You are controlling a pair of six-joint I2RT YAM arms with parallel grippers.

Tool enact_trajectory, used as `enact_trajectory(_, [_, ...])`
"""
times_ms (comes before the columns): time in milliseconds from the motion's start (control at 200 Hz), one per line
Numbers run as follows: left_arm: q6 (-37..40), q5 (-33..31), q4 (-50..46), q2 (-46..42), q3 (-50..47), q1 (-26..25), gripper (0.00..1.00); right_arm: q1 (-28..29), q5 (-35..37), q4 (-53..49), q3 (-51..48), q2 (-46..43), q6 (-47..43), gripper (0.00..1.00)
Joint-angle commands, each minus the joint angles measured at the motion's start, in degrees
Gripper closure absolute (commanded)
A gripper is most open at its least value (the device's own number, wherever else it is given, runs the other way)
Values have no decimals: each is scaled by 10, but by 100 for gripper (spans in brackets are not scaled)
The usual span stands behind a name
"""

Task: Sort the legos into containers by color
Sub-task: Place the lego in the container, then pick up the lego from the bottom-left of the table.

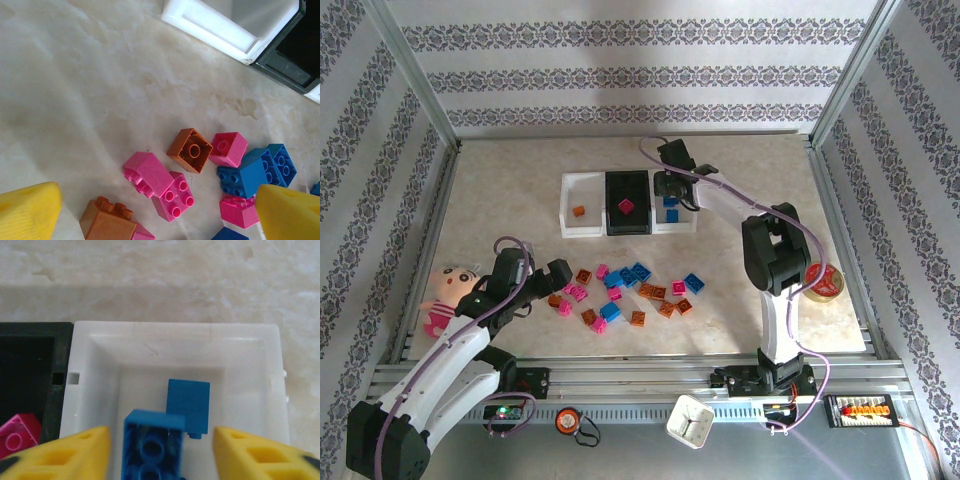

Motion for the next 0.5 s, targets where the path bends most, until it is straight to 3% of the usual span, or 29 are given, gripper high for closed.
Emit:
enact_trajectory(0, [0,0,-27,5,5,2,10,3,2,-17,8,-15,-3,38])
enact_trajectory(145, [12,14,-37,39,7,1,24,10,-13,16,-67,-72,15,37])
enact_trajectory(270, [14,3,-65,59,11,-16,22,12,-26,41,-133,-114,35,37])
enact_trajectory(495, [5,-71,-92,72,6,-102,25,12,-38,65,-196,-147,54,38])
